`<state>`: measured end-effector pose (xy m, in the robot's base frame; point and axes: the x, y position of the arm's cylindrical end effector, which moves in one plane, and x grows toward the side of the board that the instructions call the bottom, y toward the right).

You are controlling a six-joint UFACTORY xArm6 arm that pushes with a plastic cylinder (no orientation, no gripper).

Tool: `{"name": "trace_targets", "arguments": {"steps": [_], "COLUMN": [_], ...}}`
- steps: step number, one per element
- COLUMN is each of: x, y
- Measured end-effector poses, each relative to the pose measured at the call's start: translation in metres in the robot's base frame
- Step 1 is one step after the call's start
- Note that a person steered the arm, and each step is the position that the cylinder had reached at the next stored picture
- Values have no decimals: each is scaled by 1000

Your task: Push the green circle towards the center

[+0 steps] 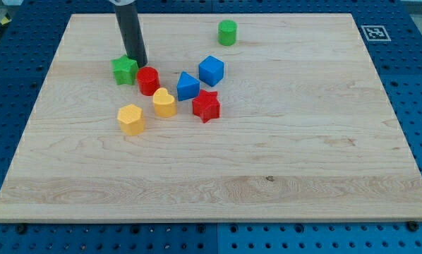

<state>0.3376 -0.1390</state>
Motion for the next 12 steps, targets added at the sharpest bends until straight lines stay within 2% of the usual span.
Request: {"name": "trace_targets", "arguments": {"steps": [1,2,3,4,6,8,10,12], "x": [0,-43,-116,-142,-96,-73,-35,19], "y": [0,13,38,70,151,217,231,241]}}
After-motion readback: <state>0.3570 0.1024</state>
